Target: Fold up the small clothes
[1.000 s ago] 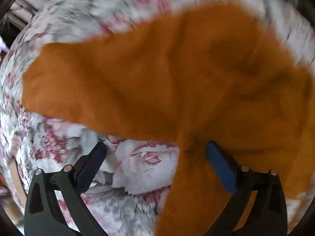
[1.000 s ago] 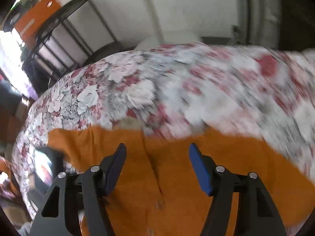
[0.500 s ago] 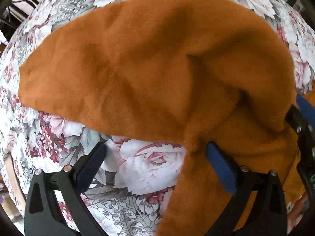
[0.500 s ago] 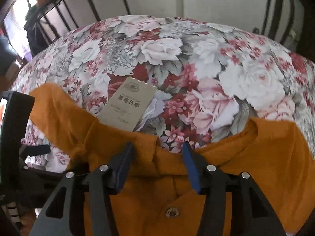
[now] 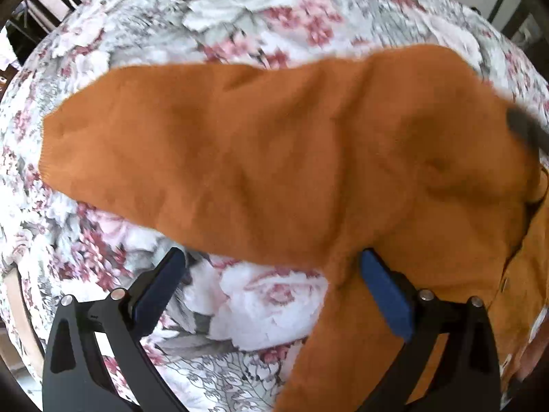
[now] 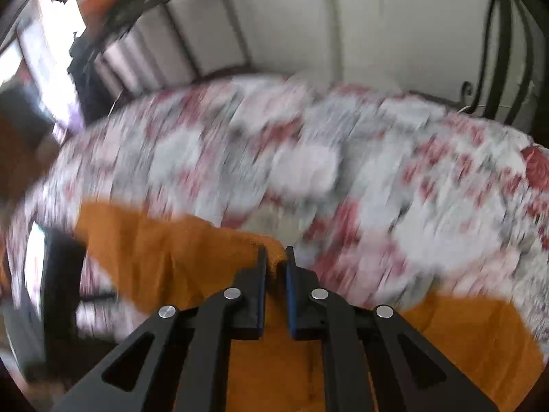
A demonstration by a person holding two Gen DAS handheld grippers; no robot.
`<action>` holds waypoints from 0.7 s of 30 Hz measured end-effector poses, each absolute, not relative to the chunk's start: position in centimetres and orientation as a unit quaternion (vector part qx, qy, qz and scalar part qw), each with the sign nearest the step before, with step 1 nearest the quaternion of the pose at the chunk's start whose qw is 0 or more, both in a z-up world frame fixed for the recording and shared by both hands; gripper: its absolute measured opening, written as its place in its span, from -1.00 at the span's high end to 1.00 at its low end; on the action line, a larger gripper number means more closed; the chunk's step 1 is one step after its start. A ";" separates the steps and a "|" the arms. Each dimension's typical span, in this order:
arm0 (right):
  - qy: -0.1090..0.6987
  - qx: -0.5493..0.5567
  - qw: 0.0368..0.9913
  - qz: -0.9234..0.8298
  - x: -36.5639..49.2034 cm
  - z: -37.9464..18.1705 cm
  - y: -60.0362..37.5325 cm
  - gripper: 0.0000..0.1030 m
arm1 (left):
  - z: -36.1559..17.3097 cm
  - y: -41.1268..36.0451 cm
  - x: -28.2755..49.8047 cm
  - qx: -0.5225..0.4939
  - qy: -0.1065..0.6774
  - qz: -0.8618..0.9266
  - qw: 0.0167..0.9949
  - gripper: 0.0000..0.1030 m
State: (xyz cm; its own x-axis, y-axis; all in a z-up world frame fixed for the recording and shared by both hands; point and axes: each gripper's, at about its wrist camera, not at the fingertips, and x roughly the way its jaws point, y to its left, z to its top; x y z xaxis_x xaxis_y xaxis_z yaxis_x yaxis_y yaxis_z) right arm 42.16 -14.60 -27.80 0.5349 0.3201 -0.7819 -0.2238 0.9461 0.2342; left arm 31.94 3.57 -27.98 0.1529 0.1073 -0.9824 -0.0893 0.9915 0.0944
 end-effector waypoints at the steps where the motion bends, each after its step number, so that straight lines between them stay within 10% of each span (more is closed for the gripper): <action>1: 0.462 0.065 0.872 0.147 43.7 -27.9 -15.0 0.81 | -27.9 3.7 32.2 0.003 0.648 0.064 0.759 -0.92; 12: 0.428 0.158 0.888 0.065 40.6 -27.4 -24.9 0.48 | -28.8 3.2 31.7 0.010 0.648 0.063 0.759 -0.92; 17: 0.482 0.146 0.864 0.017 40.1 -30.4 -30.2 -0.02 | -29.2 2.5 31.7 0.023 0.648 0.066 0.759 -0.92; 21: 0.487 0.049 0.872 0.007 39.2 -31.8 -28.6 0.49 | -30.2 2.6 31.8 0.019 0.650 0.067 0.756 -0.92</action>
State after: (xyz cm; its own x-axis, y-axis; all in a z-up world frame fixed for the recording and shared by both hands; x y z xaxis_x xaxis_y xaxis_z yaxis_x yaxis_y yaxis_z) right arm 39.19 -28.55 -31.79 0.5259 0.0609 -0.8483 0.0353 0.9950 0.0933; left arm 31.81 2.56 -30.24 0.1452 0.1264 -0.9813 -0.0762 0.9903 0.1163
